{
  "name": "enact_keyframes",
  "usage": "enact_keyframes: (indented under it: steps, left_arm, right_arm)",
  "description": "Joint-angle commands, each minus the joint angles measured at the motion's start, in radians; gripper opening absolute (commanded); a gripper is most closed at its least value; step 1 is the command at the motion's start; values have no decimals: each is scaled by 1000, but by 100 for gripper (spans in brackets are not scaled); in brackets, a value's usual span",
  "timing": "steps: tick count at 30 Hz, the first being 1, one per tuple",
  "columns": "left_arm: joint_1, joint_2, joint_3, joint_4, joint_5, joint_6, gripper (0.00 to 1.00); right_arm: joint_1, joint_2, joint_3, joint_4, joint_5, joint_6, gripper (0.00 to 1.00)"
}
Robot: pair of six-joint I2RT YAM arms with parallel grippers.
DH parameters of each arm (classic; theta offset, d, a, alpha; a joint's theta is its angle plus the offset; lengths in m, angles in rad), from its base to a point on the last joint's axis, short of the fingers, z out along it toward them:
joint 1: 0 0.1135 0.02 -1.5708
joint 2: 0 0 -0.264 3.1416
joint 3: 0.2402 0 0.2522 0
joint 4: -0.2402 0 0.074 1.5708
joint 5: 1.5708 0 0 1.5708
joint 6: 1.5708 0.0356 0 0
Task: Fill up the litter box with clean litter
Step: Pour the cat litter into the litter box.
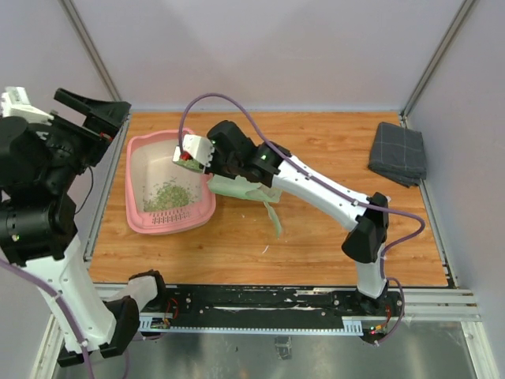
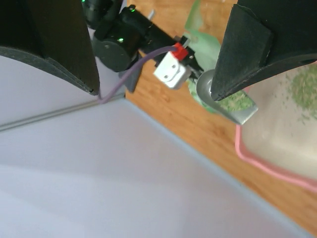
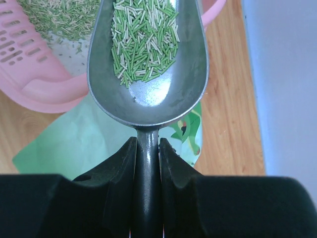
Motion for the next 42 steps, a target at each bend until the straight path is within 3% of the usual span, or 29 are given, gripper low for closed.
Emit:
enact_keyframes:
  steps: [1, 5, 14, 23, 34, 39, 42]
  left_arm:
    - [5, -6, 133, -39, -169, 61, 99]
    - [-6, -54, 106, -2, -238, 100, 99]
    - [-66, -111, -58, 2, -243, 114, 99]
    - [-163, -138, -72, 0, -324, 165, 99]
    - [-202, -192, -134, -3, -385, 210, 99]
    - [-204, -197, -171, -4, -374, 215, 99]
    - [-204, -210, -211, -2, -385, 211, 99]
  right_arm:
    - [45, 66, 94, 0, 126, -167, 1]
    - [90, 156, 109, 50, 266, -362, 1]
    - [179, 297, 42, 347, 545, -865, 1]
    - [188, 298, -170, 765, 638, -1294, 1]
    - [192, 272, -269, 941, 564, -1452, 1]
    - [193, 262, -304, 983, 575, -1429, 1]
    - [199, 241, -264, 896, 579, -1310, 1]
